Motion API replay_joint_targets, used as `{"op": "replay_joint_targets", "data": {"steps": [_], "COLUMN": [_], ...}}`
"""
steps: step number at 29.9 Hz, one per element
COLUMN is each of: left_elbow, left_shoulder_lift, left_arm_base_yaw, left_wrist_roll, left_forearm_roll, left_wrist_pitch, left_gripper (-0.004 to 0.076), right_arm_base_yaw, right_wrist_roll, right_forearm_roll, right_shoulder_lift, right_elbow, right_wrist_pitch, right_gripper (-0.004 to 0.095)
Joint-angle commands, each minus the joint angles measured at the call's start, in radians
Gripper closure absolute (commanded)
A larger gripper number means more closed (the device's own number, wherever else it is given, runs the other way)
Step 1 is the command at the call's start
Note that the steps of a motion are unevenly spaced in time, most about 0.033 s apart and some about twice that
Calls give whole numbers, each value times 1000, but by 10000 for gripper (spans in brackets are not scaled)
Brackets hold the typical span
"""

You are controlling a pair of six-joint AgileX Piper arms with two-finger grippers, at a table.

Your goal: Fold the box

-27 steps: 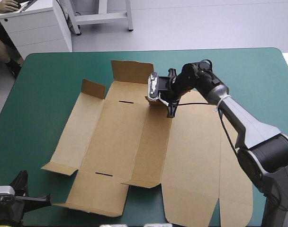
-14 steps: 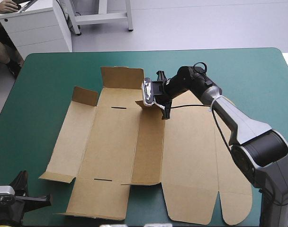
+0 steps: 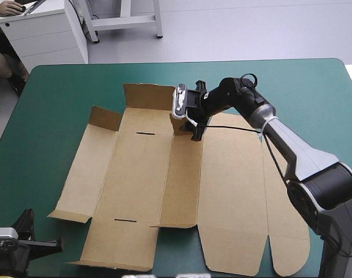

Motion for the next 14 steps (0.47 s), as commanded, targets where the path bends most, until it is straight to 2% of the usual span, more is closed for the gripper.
{"op": "replay_joint_targets", "data": {"steps": [1, 5, 6, 7, 8, 14], "left_elbow": [-19, -19, -19, -19, -19, -19], "left_shoulder_lift": [-13, -13, -13, -13, -13, -13], "left_arm_base_yaw": [-4, -4, -4, -4, -4, -4], "left_wrist_roll": [-5, -5, -5, -5, -5, -5], "left_forearm_roll": [-3, -3, -3, -3, -3, -3], "left_wrist_pitch": [-72, -72, -72, -72, -72, -74], "left_gripper": [734, 734, 734, 734, 734, 734], "right_arm_base_yaw": [-1, -1, -3, -3, -3, -3], "right_wrist_roll": [327, 525, 567, 594, 627, 957], "right_forearm_roll": [-42, -182, -216, -236, -251, -359], "right_shoulder_lift": [-118, -162, -177, -184, -193, -247], "right_elbow": [-47, -53, -53, -53, -53, -53], "right_wrist_pitch": [-40, -39, -37, -37, -37, 29], "right_gripper": [341, 672, 801, 889, 925, 928]}}
